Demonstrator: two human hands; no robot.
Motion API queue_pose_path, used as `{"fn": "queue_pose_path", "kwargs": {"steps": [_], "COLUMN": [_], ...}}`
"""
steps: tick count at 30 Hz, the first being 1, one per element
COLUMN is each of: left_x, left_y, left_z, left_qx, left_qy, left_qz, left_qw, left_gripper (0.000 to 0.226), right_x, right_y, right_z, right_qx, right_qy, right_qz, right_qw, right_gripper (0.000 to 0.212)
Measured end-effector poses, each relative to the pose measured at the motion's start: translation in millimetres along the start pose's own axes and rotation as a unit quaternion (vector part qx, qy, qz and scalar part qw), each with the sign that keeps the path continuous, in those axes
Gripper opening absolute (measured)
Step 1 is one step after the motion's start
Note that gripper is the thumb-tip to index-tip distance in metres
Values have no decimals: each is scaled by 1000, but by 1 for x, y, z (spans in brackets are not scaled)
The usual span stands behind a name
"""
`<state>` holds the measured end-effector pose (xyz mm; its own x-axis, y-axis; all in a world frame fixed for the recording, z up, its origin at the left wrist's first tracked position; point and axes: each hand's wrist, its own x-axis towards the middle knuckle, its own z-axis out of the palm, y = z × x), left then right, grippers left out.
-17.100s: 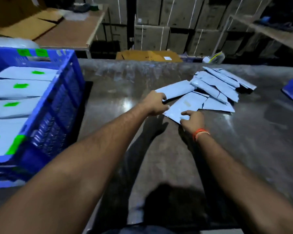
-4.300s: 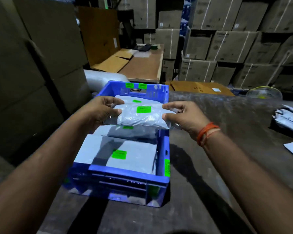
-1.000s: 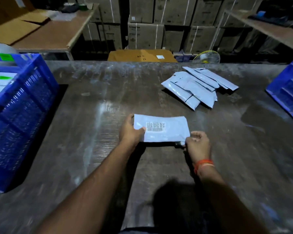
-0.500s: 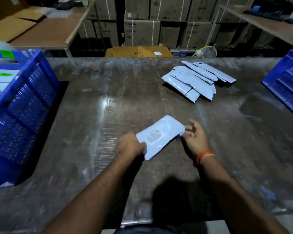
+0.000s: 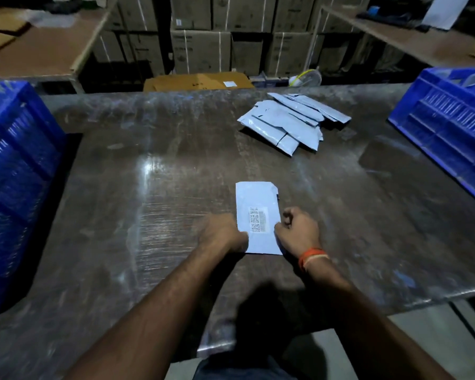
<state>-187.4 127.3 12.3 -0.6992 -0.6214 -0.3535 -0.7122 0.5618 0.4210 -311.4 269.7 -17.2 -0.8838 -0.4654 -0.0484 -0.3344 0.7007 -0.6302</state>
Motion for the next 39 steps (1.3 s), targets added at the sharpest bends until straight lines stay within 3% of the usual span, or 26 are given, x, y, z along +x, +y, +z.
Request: {"fn": "queue_pose_path", "kwargs": {"steps": [3, 10, 16, 22, 26, 28, 32, 35, 39], "left_x": [-2, -5, 0, 17, 29, 37, 43, 44, 49], "left_y": [15, 75, 154, 261, 305, 319, 324, 321, 314], "left_z": [12, 41, 90, 141, 166, 170, 168, 168, 177], "left_qx": [-72, -211, -313, -279, -303, -238, -152, -48, 18], "left_qy": [-10, -42, -147, -148, -69, 7, 145, 273, 280], "left_qz": [6, 56, 61, 105, 96, 101, 57, 96, 107], "left_qw": [997, 975, 936, 943, 946, 966, 976, 956, 954], "left_gripper": [8, 18, 24, 22, 13, 7, 20, 33, 58], "right_x": [0, 39, 90, 159, 187, 195, 203, 191, 160], "right_y": [6, 48, 109, 186, 209, 215, 232, 242, 246], "right_z": [-7, -49, -110, -171, -196, -205, -207, -199, -188], "right_qx": [43, 17, 1, -121, -160, -189, -150, -93, -136], "right_qy": [-13, -44, -61, -81, -84, -86, -6, 19, -15], "right_qz": [-11, -3, -41, -119, -186, -221, -265, -291, -317], "right_qw": [999, 999, 997, 982, 966, 953, 953, 952, 939], "right_gripper": [31, 49, 51, 46, 40, 39, 41, 50, 61]}}
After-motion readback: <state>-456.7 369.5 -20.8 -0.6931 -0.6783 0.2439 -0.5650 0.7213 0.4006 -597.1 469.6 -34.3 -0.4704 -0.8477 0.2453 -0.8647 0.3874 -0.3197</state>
